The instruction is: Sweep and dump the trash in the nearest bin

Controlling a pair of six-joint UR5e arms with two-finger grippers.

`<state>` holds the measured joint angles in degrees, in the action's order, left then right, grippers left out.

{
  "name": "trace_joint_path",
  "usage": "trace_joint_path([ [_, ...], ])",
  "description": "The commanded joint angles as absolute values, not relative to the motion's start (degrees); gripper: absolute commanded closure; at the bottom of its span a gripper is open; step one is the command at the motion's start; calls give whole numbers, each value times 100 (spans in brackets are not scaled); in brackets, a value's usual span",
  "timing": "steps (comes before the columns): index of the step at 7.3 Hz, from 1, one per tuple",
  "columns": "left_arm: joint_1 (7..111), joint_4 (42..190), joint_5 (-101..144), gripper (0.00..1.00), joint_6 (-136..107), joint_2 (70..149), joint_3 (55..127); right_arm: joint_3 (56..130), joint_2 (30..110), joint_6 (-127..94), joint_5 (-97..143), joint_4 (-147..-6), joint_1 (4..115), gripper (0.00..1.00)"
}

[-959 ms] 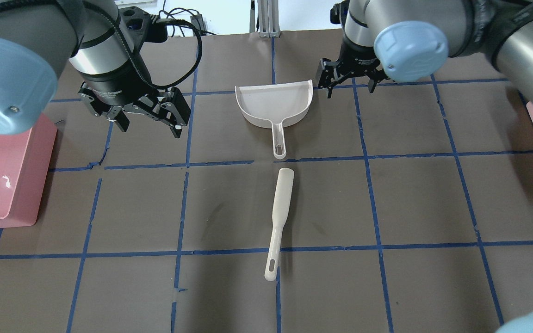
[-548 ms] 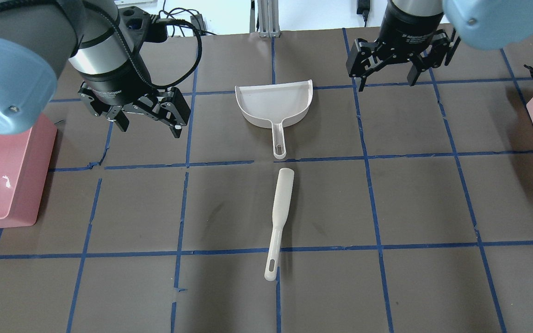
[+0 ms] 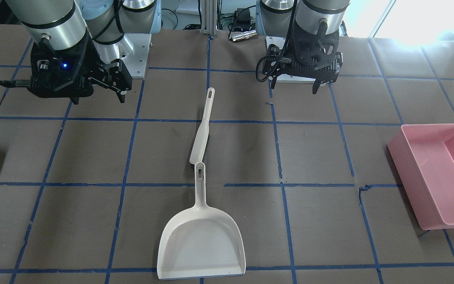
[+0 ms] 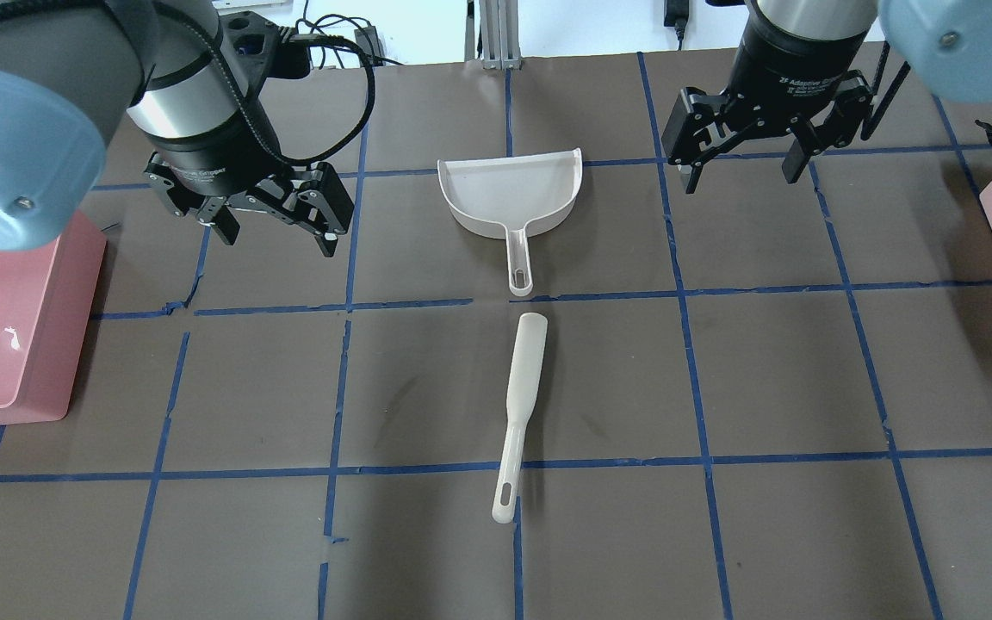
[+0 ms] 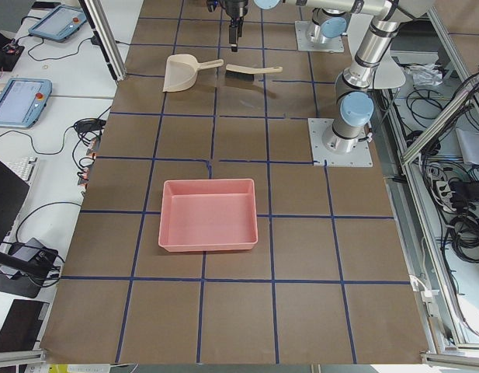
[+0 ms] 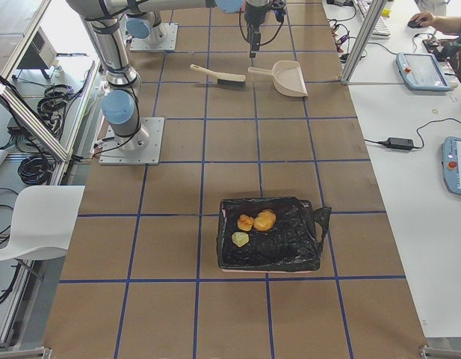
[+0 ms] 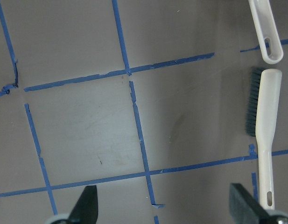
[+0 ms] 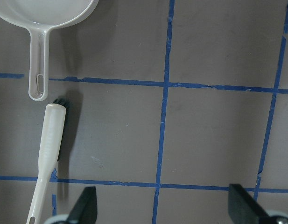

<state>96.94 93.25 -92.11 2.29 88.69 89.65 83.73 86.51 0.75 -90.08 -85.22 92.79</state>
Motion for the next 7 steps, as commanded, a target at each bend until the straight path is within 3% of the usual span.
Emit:
trace_joint_path([
  [1, 9694, 9316, -9202, 0, 229, 8868, 8965, 8411, 8701, 79, -9017, -8849, 9168, 0],
  [7, 9686, 9316, -9185, 0, 229, 8877, 8965, 8411, 8754, 44, -9009, -8824, 8938, 0],
])
